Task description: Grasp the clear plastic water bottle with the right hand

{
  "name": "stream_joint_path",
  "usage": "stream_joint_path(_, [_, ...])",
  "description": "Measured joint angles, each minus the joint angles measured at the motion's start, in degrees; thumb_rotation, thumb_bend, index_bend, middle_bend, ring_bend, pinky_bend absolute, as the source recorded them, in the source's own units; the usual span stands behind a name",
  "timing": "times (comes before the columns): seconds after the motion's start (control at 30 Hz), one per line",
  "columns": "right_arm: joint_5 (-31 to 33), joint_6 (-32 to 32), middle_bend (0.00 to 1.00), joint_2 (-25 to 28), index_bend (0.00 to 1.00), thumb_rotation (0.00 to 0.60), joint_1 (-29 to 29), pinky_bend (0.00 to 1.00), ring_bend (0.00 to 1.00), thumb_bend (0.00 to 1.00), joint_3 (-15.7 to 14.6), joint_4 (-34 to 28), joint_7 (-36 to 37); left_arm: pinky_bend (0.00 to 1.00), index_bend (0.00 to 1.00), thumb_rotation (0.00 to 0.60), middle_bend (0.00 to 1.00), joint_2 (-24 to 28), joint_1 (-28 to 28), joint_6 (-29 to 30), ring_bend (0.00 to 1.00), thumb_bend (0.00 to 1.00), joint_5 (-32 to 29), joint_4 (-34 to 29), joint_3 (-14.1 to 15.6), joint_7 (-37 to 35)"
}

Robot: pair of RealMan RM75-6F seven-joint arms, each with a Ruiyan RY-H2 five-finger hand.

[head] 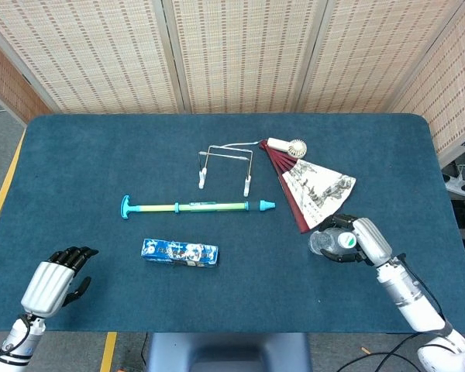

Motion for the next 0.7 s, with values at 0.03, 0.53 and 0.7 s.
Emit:
stream_joint_path(0.03, [0.24, -0.05, 0.66, -0.04, 0.72, 0.6, -0.05, 0.57, 0.53, 0.35, 0.05, 0.03, 4.28, 0.42, 0.23, 0.6, 0.26, -0.02, 0.0, -0.06, 0.26, 0.36, -0.04, 0.06, 0.01, 0.12])
stream_joint_path(0.53, [3.24, 3.17, 0.67, -5.07, 0.74, 0.6, -1.1, 0.58, 0.54, 0.35, 2.81, 3.99, -15.67, 0.42, 0.24, 0.6, 0.26, 0.18, -0.25, -1.14, 0.26, 0.36, -0.22, -0.47, 0.35, 0.81])
stream_joint_path(0.7, [1.67, 4.51, 0.67, -3.83, 0.74, 0.6, -0.74, 0.58, 0.54, 0.35, 3.13, -1.87, -27.87, 0.42, 0.25, 0.6, 0.26, 0.32, -0.28, -1.14, 0.26, 0.36, -0.08, -0.43, 0.43, 0.9])
